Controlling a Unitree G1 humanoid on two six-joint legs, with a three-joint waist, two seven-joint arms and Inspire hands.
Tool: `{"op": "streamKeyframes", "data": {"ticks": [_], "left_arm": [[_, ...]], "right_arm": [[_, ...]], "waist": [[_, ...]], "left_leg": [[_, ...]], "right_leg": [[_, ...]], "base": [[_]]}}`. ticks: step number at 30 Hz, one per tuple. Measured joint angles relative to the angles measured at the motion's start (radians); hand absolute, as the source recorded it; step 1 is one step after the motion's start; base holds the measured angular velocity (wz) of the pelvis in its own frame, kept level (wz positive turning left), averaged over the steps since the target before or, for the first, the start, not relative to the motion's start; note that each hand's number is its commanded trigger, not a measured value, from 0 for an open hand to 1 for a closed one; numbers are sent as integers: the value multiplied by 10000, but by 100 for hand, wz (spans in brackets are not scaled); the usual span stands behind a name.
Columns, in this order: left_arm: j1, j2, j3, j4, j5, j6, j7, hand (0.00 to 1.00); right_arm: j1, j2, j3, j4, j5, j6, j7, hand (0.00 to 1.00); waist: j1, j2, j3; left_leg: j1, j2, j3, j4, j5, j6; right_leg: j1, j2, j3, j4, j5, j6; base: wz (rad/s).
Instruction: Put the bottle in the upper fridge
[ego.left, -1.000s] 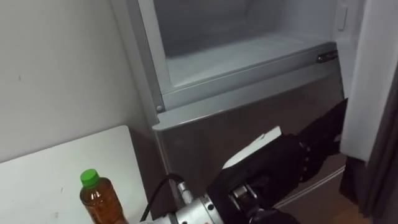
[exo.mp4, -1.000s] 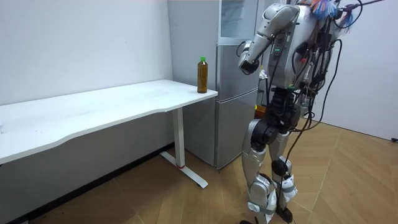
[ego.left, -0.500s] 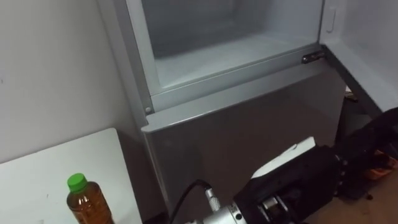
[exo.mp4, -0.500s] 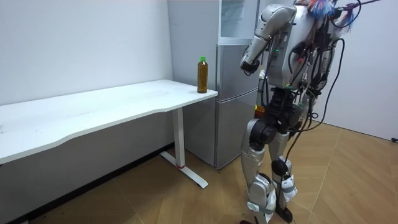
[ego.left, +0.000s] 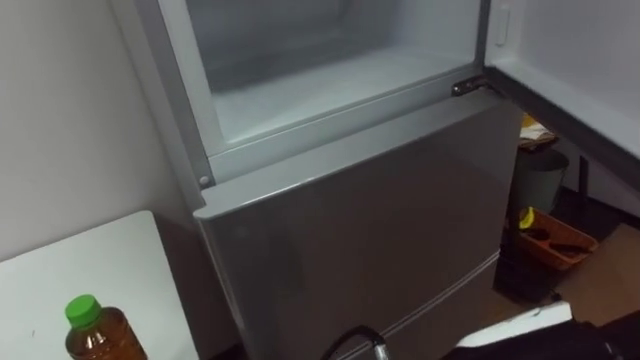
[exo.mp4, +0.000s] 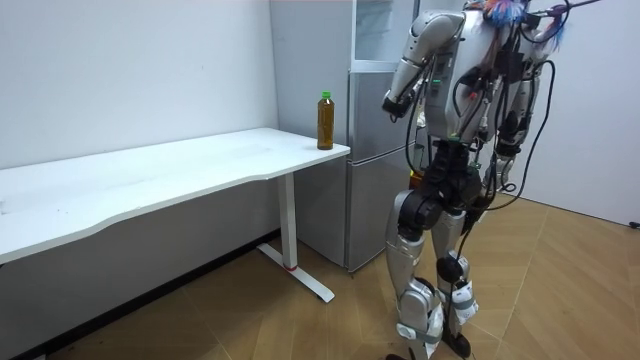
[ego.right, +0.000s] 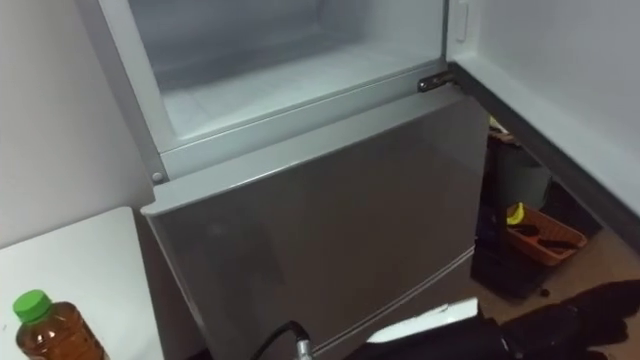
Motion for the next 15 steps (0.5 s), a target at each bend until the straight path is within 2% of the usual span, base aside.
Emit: {"op": "streamKeyframes", "data": {"ticks": [4,8,13,15], "left_arm": [[1,148,-5,19,191,35,1,0],[1,156,27,8,220,36,-8,0],[15,196,419,0,663,35,-126,0],[32,249,588,-1,752,34,-142,0]], "right_arm": [[-5,-42,282,-31,128,-4,-62,0],[-23,5,347,-108,59,-8,-168,0],[-18,8,338,-113,-375,-10,-318,0],[-33,8,337,-113,-589,-17,-318,0]], "waist": [[12,-7,-3],[113,-53,-30],[549,-175,-100],[630,-225,-103]], "left_leg": [[-18,3,25,0,0,0],[-82,18,23,4,0,0],[-165,73,-40,22,0,-2],[-160,82,-63,21,0,-2]], "right_leg": [[-6,0,-35,0,0,0],[-49,9,-81,16,2,-3],[-131,47,-112,93,27,-44],[-127,54,-152,148,27,-45]], "base": [[2],[3],[0],[8]]}}
